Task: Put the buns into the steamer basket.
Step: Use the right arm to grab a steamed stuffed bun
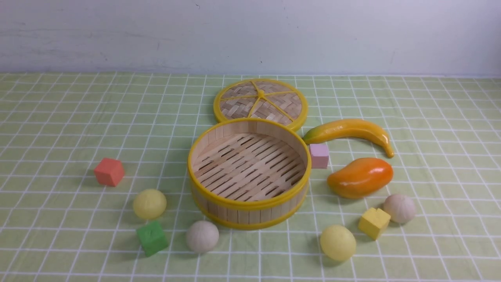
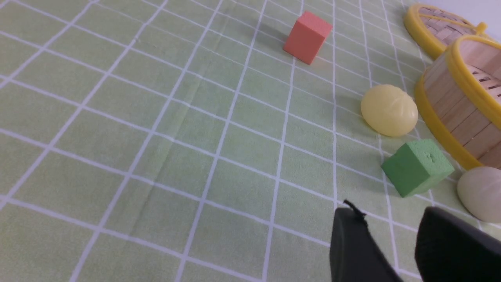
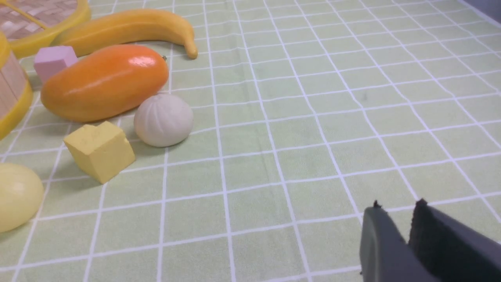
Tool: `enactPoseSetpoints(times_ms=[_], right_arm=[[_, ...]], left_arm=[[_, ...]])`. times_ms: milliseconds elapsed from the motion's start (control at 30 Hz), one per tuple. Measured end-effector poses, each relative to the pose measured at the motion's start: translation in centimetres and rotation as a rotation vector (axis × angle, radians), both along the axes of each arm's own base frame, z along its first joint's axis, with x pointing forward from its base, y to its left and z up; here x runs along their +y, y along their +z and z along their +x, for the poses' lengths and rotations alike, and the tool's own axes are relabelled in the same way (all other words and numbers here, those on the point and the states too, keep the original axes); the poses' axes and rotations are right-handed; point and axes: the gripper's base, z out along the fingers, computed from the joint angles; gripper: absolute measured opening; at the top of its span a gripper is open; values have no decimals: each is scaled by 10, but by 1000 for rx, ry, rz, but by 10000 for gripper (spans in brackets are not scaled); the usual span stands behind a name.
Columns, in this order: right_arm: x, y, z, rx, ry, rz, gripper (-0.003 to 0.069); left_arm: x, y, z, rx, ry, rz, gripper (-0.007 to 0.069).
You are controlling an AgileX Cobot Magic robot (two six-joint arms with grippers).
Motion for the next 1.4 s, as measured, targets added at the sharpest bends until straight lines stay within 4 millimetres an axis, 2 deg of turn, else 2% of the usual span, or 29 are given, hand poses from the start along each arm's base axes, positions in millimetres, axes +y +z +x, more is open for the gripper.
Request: enactPoseSetpoints(times_ms=[833,1100,1400], right_arm=[[-1,2,1,-42,2,-37,155],[2,32,5,-372,30,-87,160],[7,69,-6,-810,77,-57,175]], left_arm=[[0,0,0,0,0,0,238],[0,0,0,0,0,0,238],[0,0,0,0,0,0,238]])
